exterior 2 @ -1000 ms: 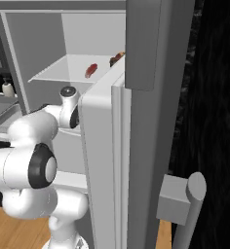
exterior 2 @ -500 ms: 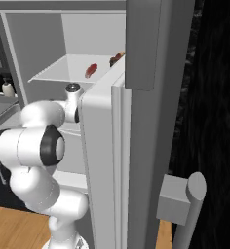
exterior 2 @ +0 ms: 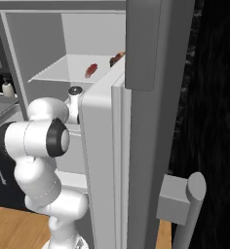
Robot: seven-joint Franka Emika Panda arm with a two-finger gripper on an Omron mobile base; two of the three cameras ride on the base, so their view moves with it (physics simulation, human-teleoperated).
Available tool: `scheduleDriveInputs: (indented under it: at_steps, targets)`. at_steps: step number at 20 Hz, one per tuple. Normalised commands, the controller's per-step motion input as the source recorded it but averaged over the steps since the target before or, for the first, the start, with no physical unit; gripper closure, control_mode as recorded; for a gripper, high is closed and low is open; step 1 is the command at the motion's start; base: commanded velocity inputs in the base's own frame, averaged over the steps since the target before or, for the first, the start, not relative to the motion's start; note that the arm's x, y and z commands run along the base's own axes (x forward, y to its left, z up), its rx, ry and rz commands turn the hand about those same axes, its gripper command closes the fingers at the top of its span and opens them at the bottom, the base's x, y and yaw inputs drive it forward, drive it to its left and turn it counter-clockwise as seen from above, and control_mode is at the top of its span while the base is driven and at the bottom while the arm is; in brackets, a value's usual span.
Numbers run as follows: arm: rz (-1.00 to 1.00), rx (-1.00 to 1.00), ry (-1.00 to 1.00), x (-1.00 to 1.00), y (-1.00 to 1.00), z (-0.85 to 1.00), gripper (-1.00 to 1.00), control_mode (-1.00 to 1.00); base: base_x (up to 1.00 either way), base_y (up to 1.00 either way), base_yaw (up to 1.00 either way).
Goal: Place one cucumber and one steak in each tupperware on the nearby counter, to pack two identical lunches.
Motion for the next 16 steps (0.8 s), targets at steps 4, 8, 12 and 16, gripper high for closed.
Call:
scheduleDriveInputs:
  at_steps: [4, 8, 12, 16]
  targets:
    - [0.00, 0.00, 0.04, 0.02, 0.01, -0.13, 1.00, -1.00, 0.00, 0.00, 0.00]
    - [0.00, 0.00, 0.00, -0.06, 0.00, -0.02, 1.00, -1.00, 0.00, 0.00, 0.00]
    - [0.00, 0.00, -0.01, -0.76, 0.00, 0.11, 1.00, -1.00, 0.00, 0.00, 0.00]
    - [0.04, 0.00, -0.02, -1.00, 0.00, 0.52, 1.00, -1.00, 0.00, 0.00, 0.00]
